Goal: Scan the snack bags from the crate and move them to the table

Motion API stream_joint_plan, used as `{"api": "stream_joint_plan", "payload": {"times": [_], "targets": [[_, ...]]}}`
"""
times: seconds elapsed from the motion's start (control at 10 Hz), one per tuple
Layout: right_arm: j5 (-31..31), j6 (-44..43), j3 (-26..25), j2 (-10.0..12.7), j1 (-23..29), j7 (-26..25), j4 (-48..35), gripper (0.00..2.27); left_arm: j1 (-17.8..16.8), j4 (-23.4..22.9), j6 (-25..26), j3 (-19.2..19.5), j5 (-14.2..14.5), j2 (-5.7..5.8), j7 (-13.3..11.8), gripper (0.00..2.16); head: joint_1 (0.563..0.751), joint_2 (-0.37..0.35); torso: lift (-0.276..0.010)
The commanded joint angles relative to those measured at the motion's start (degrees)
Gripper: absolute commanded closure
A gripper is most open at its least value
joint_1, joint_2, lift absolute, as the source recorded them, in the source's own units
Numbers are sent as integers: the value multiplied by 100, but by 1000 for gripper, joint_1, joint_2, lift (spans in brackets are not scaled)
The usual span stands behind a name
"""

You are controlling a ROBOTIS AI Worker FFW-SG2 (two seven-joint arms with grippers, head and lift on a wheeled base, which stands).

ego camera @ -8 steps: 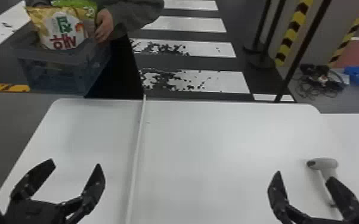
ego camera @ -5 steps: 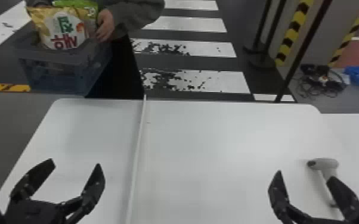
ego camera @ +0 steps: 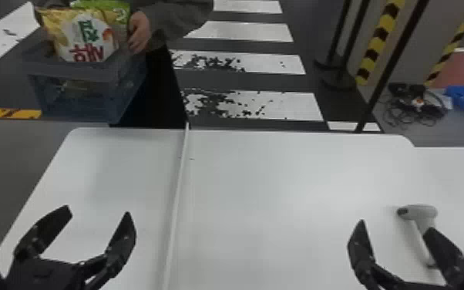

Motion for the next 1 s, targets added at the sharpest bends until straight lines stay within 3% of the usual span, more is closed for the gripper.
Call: {"api": "stream_joint_plan", "payload": {"times": [0.0,0.9], "targets": [[0,-7,-6,-3,9,0,-4,107,0,0,0,0,10,0,-9,83,695,-47,-95],[0,-218,3,6,80,0,-4,107,27,-44,-35,0,27,0,-9,87,695,-52,-95]]}}
